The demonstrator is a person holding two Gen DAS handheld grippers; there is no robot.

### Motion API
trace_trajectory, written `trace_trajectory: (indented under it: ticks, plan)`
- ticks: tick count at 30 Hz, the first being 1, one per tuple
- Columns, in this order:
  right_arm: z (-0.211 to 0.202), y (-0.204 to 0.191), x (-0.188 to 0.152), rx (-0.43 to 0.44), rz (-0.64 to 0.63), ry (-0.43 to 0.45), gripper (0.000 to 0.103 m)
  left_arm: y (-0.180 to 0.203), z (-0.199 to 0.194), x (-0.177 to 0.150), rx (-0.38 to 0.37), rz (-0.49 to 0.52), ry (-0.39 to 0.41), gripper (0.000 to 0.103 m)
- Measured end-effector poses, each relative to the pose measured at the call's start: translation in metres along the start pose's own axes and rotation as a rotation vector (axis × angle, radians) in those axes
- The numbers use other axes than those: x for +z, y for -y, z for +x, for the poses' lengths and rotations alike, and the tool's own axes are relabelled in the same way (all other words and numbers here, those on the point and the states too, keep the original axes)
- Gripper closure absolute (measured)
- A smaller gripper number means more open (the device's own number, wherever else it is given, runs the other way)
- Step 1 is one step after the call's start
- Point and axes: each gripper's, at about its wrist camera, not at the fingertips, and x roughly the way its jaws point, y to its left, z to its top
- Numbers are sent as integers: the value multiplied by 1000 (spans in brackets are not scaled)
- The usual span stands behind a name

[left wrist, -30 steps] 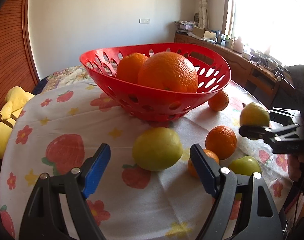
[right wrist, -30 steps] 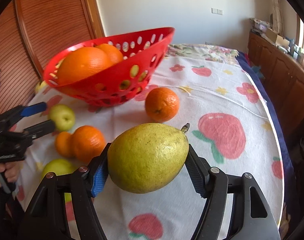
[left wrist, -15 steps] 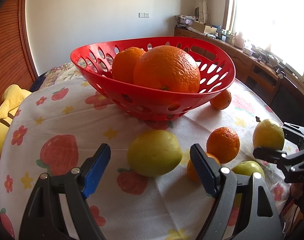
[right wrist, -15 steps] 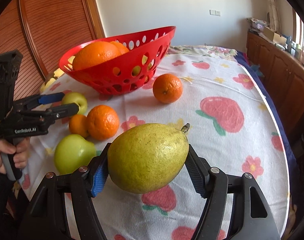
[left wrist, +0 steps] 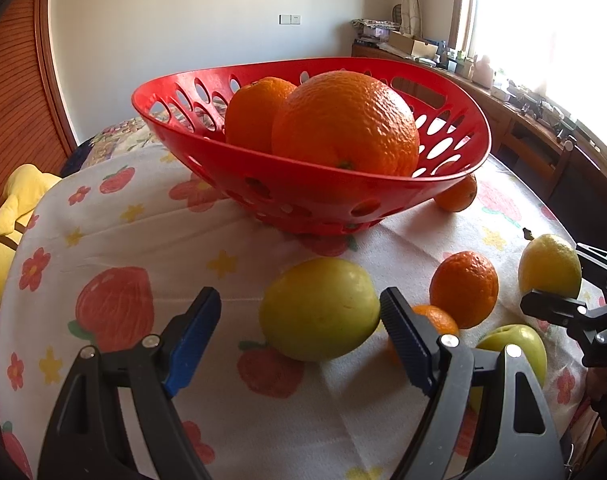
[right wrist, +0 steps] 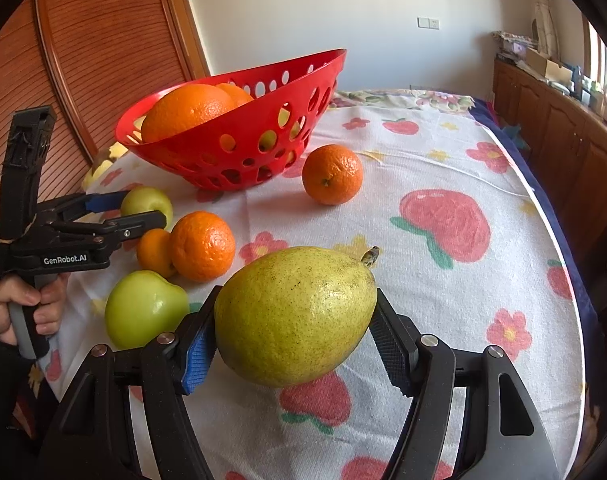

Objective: Organize fruits
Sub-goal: 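Close the left tool on the lemon while the right tool lifts the pear, then carry the lemon with the left tool over the basket while the right tool carries the pear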

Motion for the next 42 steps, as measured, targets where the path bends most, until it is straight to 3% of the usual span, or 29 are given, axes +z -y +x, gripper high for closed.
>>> trace_trajectory:
  ticks: [4,7,8,11,30,42]
  plan:
    - [1,-1,-1,-4,-7,-5,32,-3,1,1,-14,-6,-3,26]
    - [2,-3,-1,-11,-10,-8,32,-4,-1,1,-73,-10,-7,45]
    - [3,-3,-1,-12,-11,-8,32,-2,-2,0,-72,-5,-4,46]
    - [4,-3,-1,-14,-10,-9,32,4,-6,-3,-37,30,1,47]
    - [5,-3,-3,-26,-2,-9,32,8,-78,-8,-64,25,142,47]
    - [-11,-8,10,-32,-23,30,32,8,-99,14,-70,56,208,47]
